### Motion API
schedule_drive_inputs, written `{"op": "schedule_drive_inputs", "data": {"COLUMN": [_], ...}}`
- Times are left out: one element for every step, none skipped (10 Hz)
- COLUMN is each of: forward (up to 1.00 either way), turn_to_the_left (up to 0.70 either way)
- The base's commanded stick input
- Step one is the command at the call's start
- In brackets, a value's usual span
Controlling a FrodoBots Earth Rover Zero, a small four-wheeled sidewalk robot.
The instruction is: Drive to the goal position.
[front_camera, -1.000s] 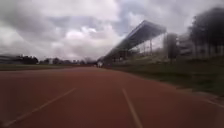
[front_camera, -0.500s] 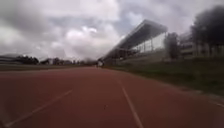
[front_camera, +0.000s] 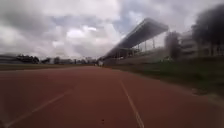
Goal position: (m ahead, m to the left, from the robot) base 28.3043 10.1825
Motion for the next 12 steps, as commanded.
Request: {"op": "schedule_drive_inputs", "data": {"forward": [0.70, 0.70, 0.70, 0.70, 0.70, 0.70, 0.70, 0.70, 0.70, 0.70, 0.70, 0.70], "turn_to_the_left": [0.01, 0.01, 0.01, 0.01, 0.01, 0.01, 0.01, 0.01, 0.01, 0.01, 0.01, 0.01]}}
